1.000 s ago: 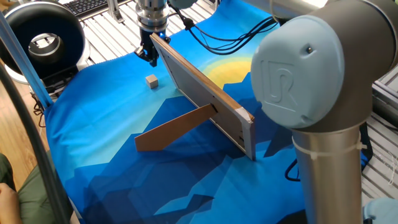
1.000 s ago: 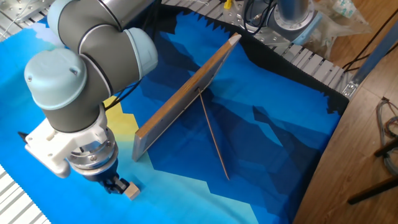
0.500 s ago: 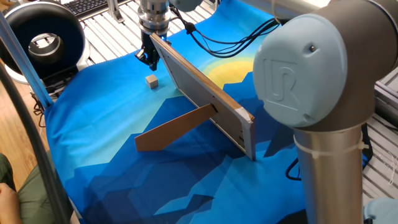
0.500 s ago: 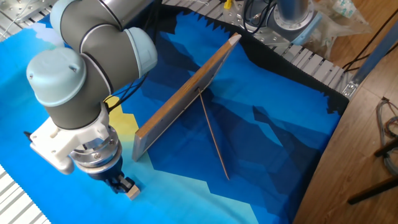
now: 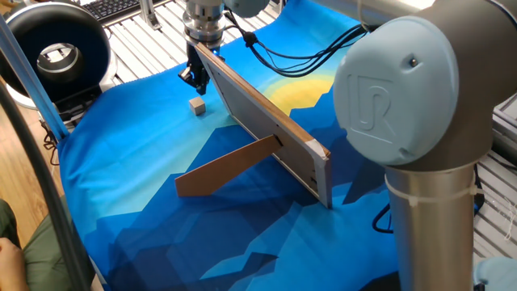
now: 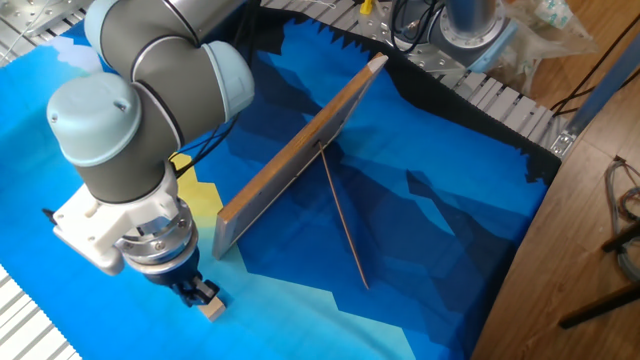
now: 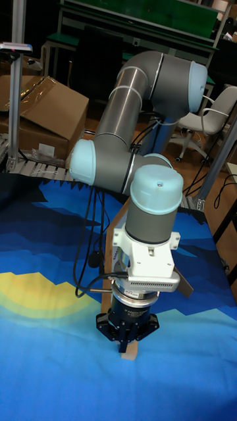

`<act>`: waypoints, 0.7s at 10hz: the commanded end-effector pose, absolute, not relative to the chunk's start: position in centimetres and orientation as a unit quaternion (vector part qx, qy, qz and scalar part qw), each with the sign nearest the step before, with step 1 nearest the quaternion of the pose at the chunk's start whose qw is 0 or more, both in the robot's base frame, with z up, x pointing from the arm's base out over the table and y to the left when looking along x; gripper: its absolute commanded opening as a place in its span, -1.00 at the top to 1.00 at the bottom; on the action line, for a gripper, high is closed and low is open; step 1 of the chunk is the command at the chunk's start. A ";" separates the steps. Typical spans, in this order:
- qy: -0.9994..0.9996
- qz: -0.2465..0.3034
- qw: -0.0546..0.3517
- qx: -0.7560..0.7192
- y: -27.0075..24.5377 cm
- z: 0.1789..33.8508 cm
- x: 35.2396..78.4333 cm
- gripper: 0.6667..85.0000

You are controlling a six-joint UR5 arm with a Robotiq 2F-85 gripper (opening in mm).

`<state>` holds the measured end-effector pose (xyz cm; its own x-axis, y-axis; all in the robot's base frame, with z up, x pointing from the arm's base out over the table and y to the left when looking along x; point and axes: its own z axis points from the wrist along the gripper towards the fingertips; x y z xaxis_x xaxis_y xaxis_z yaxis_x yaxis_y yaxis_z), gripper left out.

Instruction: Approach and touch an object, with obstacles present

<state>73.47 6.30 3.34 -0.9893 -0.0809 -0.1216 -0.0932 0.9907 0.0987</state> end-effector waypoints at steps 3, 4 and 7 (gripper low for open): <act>0.995 0.050 0.071 -0.045 5.8 3.0 73.7 0.99; 0.995 0.047 0.072 -0.046 5.7 3.0 73.7 0.99; 0.994 0.064 0.082 -0.041 6.6 2.6 73.8 0.99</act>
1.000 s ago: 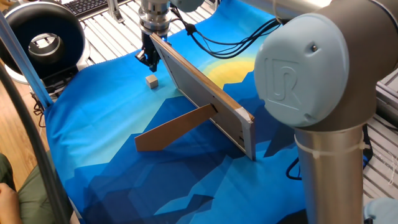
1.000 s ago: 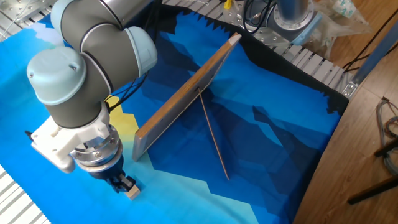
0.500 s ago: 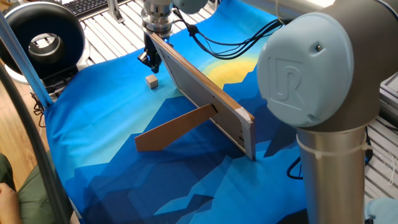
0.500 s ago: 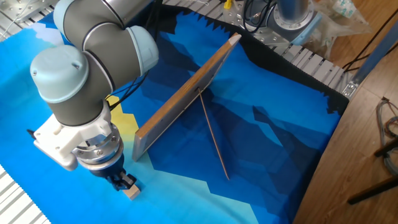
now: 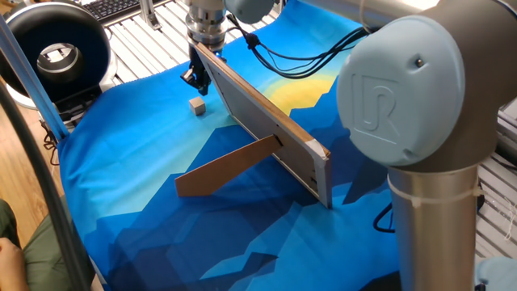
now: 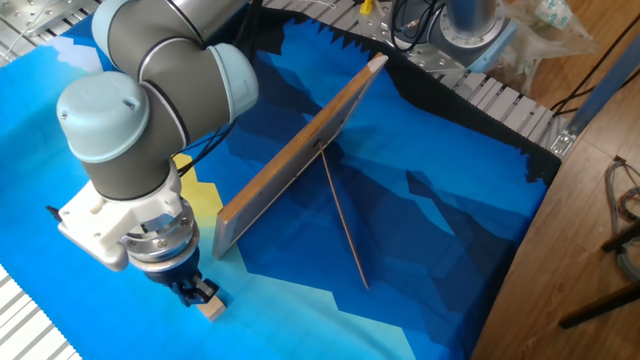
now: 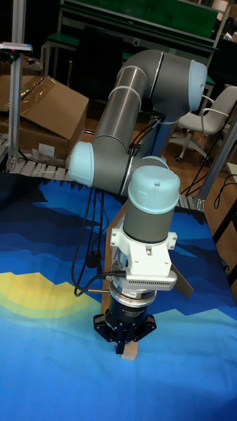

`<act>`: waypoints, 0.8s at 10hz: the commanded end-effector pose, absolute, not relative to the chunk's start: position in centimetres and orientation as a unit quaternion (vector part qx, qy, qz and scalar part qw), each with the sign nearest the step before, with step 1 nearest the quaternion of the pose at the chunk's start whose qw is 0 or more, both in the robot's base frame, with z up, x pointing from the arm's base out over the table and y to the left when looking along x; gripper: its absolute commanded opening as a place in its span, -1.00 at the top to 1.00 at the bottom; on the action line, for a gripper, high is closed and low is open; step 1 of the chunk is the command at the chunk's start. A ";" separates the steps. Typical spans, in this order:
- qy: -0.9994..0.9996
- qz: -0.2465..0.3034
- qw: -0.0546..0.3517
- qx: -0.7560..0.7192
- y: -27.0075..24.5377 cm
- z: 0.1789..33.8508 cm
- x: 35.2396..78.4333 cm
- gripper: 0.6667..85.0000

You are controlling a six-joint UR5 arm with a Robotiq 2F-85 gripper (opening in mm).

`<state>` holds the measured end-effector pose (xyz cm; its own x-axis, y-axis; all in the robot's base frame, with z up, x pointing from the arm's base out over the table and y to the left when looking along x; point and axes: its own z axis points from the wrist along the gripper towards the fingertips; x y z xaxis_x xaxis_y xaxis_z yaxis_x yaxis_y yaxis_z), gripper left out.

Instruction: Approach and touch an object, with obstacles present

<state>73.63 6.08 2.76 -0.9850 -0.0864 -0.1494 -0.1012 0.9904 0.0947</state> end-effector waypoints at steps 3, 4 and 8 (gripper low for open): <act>0.993 0.074 0.085 -0.039 7.2 2.4 73.7 0.99; 0.993 0.070 0.086 -0.042 7.0 2.3 73.8 0.99; 0.992 0.082 0.086 -0.036 7.5 2.2 73.4 0.99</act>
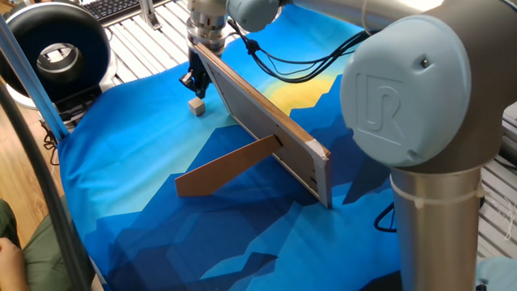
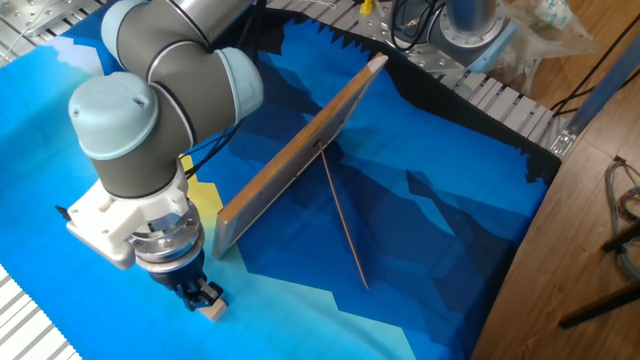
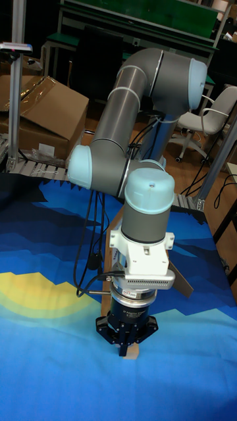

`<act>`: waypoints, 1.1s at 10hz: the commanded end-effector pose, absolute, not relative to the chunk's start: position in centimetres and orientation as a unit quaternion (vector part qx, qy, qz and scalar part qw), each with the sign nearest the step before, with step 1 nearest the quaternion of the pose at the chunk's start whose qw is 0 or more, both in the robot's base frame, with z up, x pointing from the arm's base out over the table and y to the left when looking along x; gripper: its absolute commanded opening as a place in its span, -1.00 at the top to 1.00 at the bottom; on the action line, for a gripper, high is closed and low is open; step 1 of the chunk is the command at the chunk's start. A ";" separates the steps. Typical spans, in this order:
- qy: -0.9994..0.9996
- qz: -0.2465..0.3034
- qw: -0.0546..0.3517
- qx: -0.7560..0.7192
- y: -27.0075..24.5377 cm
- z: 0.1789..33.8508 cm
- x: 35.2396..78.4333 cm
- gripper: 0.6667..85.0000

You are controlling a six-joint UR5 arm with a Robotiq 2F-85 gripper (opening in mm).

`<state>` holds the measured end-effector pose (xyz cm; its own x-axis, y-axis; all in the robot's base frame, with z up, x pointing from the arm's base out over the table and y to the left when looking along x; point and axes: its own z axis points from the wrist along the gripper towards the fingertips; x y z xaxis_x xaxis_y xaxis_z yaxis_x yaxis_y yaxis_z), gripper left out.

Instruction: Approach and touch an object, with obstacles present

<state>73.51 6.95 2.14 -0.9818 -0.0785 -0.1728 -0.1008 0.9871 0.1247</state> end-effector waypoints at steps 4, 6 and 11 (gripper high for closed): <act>0.991 0.105 0.082 -0.013 9.4 2.4 73.0 0.99; 0.991 0.098 0.086 -0.003 9.9 2.4 73.0 0.99; 0.996 0.060 0.073 -0.011 8.0 3.2 73.2 0.99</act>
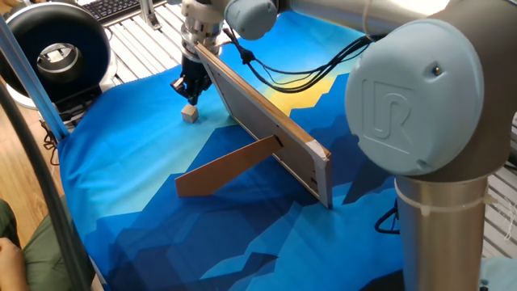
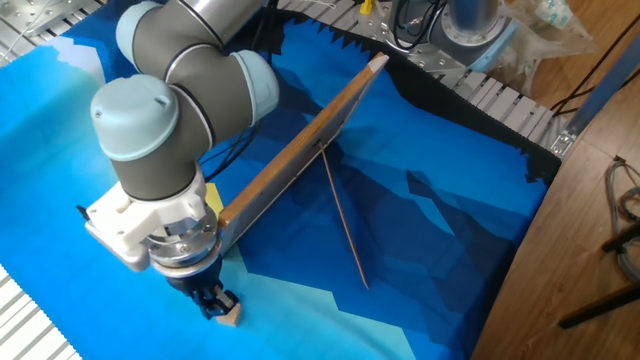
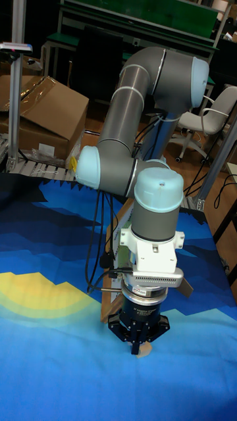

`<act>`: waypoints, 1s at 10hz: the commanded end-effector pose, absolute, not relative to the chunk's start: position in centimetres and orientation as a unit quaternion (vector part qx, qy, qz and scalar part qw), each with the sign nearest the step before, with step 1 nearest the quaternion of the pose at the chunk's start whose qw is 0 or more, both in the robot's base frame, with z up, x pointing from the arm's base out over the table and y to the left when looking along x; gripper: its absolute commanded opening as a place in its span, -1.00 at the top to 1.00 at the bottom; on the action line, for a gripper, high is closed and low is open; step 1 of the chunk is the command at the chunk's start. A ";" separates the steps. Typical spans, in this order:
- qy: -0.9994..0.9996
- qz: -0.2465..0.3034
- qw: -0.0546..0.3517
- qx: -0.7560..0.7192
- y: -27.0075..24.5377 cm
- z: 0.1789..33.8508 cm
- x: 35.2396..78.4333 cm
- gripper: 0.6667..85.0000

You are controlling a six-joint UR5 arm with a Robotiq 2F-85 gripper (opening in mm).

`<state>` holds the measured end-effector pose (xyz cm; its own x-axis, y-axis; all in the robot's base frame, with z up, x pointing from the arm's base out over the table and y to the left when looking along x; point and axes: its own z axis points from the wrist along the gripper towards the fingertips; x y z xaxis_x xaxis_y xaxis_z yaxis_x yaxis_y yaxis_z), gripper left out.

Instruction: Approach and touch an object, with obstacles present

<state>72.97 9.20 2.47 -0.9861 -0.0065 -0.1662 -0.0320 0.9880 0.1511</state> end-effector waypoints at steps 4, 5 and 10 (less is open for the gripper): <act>0.995 -0.007 0.071 -0.068 2.5 5.7 74.7 0.99; 0.995 -0.013 0.070 -0.072 1.9 6.5 74.3 0.99; 0.996 -0.031 0.041 -0.072 -1.2 11.2 68.3 0.99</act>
<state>71.06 0.16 8.85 -0.9834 -0.1521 -0.0994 -0.1461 0.9872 -0.0646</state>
